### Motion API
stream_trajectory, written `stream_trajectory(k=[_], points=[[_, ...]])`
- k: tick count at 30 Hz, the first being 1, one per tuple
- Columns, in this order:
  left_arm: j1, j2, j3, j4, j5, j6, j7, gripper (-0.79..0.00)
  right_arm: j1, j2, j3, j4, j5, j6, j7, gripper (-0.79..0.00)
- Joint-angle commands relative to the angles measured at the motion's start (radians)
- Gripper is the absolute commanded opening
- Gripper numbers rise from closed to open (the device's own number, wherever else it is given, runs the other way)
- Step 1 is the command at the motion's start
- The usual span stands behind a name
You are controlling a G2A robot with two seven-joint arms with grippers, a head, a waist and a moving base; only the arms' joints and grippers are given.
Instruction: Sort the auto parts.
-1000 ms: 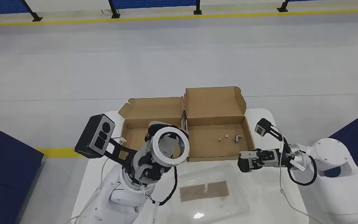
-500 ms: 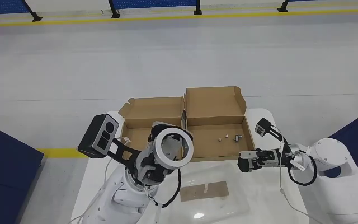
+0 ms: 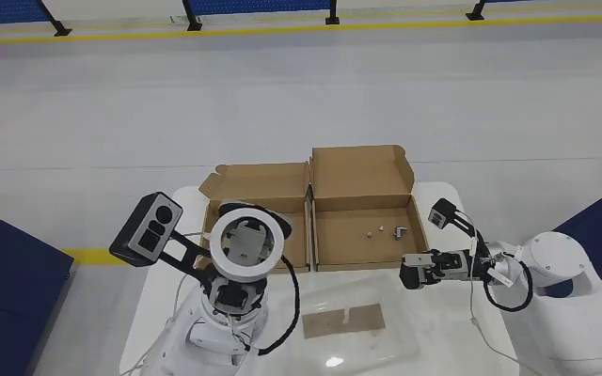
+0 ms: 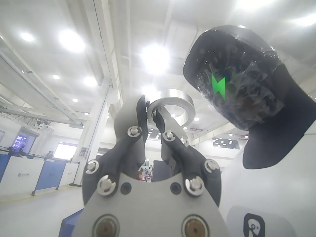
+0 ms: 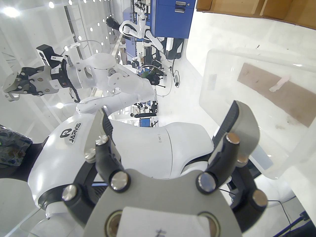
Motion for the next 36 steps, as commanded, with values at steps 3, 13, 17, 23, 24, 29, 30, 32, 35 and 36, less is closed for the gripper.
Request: stream_trajectory(k=[3,13,17,23,24,29,30,32,35,36], points=[[0.004,-0.004,-0.006,-0.003,-0.007,-0.004,-0.014,-0.785,0.0,0.0,0.0,0.0,0.0,0.0,0.0,0.0],[0.011,-0.017,-0.015,-0.005,-0.012,-0.007,-0.039,-0.785,0.0,0.0,0.0,0.0,0.0,0.0,0.0,0.0],[0.011,-0.018,-0.015,-0.004,-0.008,-0.008,-0.046,-0.785,0.0,0.0,0.0,0.0,0.0,0.0,0.0,0.0],[0.011,-0.018,-0.015,-0.004,-0.008,-0.008,-0.046,-0.785,0.0,0.0,0.0,0.0,0.0,0.0,0.0,0.0],[0.011,-0.018,-0.015,-0.004,-0.008,-0.008,-0.046,-0.785,0.0,0.0,0.0,0.0,0.0,0.0,0.0,0.0],[0.011,-0.018,-0.015,-0.004,-0.008,-0.008,-0.046,-0.785,0.0,0.0,0.0,0.0,0.0,0.0,0.0,0.0],[0.015,-0.018,-0.016,-0.009,-0.005,0.004,-0.056,-0.785,0.0,0.0,0.0,0.0,0.0,0.0,0.0,0.0],[0.026,-0.018,-0.02,-0.009,-0.002,0.013,-0.081,-0.785,0.0,0.0,0.0,0.0,0.0,0.0,0.0,0.0],[0.041,-0.015,-0.034,0.004,0.02,0.024,-0.13,-0.785,0.0,0.0,0.0,0.0,0.0,0.0,0.0,0.0],[0.05,-0.014,-0.037,0.01,0.018,0.024,-0.138,-0.785,0.0,0.0,0.0,0.0,0.0,0.0,0.0,0.0]])
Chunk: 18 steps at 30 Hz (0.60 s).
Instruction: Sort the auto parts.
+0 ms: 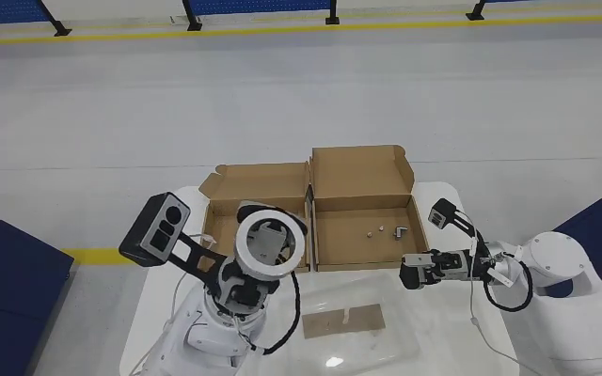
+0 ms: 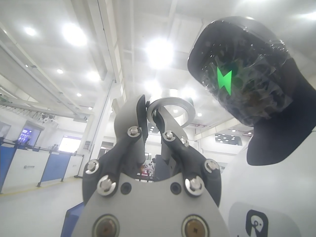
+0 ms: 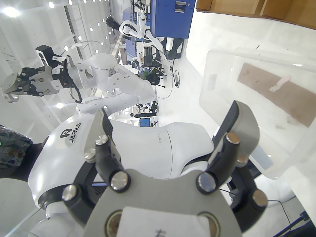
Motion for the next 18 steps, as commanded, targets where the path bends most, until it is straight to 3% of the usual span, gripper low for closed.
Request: stream_trajectory(k=[1,12,18], points=[[0.018,0.002,-0.007,0.01,0.0,0.0,-0.021,-0.785,0.0,0.0,0.0,0.0,0.0,0.0,0.0,0.0],[0.142,0.027,-0.101,0.074,0.087,0.006,-0.181,-0.785,0.0,0.0,0.0,0.0,0.0,0.0,0.0,0.0],[0.154,0.03,-0.11,0.073,0.1,-0.006,-0.199,-0.785,0.0,0.0,0.0,0.0,0.0,0.0,0.0,0.0]])
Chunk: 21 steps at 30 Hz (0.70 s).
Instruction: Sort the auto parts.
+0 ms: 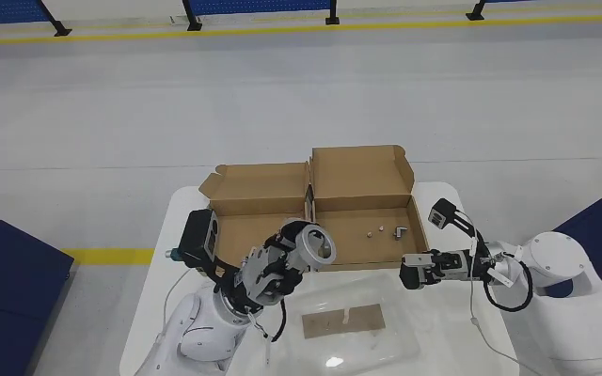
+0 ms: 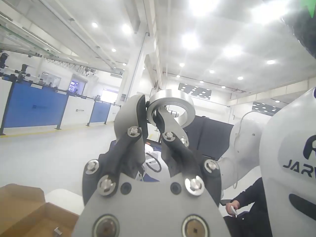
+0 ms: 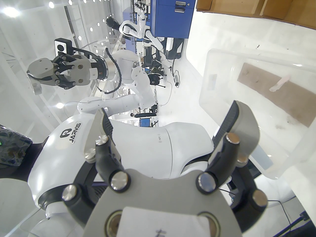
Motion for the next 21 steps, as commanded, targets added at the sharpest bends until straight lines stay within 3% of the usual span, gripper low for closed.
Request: stream_trajectory(k=[1,6,15,17,21], points=[[0.0,0.0,0.0,0.0,-0.001,0.0,0.001,-0.785,0.0,0.0,0.0,0.0,0.0,0.0,0.0,0.0],[0.002,0.002,-0.005,-0.007,0.0,0.034,-0.036,-0.785,0.0,0.0,0.0,0.0,0.0,0.0,0.0,0.0],[0.024,0.028,-0.071,-0.061,0.06,0.375,-0.471,-0.785,0.0,0.0,0.0,0.0,0.0,0.0,0.0,0.0],[0.037,0.03,-0.077,-0.074,0.066,0.432,-0.513,-0.785,0.0,0.0,0.0,0.0,0.0,0.0,0.0,0.0],[0.038,0.031,-0.081,-0.093,0.067,0.426,-0.494,-0.785,0.0,0.0,0.0,0.0,0.0,0.0,0.0,0.0]])
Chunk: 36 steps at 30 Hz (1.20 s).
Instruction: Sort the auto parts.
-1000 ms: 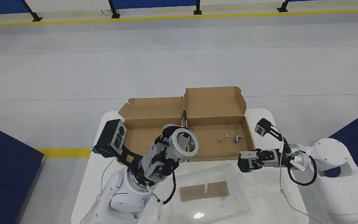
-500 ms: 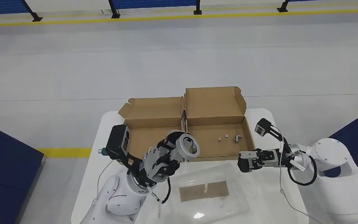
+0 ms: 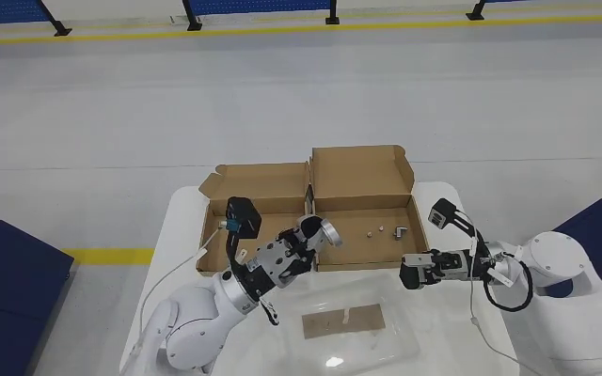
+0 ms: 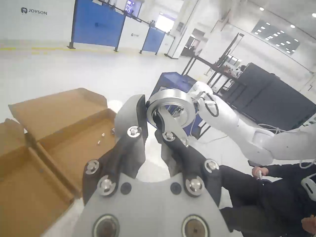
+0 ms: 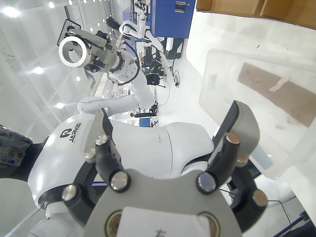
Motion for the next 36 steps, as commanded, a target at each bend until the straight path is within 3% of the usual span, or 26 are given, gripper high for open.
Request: stream_trajectory(k=[1,7,16,20,30,32,36], points=[[0.0,0.0,0.0,0.001,0.0,-0.003,0.004,-0.785,0.0,0.0,0.0,0.0,0.0,0.0,0.0,0.0],[-0.005,0.001,0.004,-0.003,0.01,0.024,-0.022,-0.785,0.0,0.0,0.0,0.0,0.0,0.0,0.0,0.0],[-0.146,-0.004,0.054,0.025,0.076,0.382,-0.337,-0.785,0.0,0.0,0.0,0.0,0.0,0.0,0.0,0.0],[-0.199,-0.015,0.094,0.058,0.064,0.53,-0.382,-0.785,0.0,0.0,0.0,0.0,0.0,0.0,0.0,0.0],[-0.194,-0.014,0.102,0.067,0.075,0.526,-0.384,-0.785,0.0,0.0,0.0,0.0,0.0,0.0,0.0,0.0],[-0.205,-0.016,0.112,0.088,0.116,0.589,-0.397,-0.785,0.0,0.0,0.0,0.0,0.0,0.0,0.0,0.0],[-0.263,-0.026,0.14,0.155,0.183,0.801,-0.464,-0.785,0.0,0.0,0.0,0.0,0.0,0.0,0.0,0.0]])
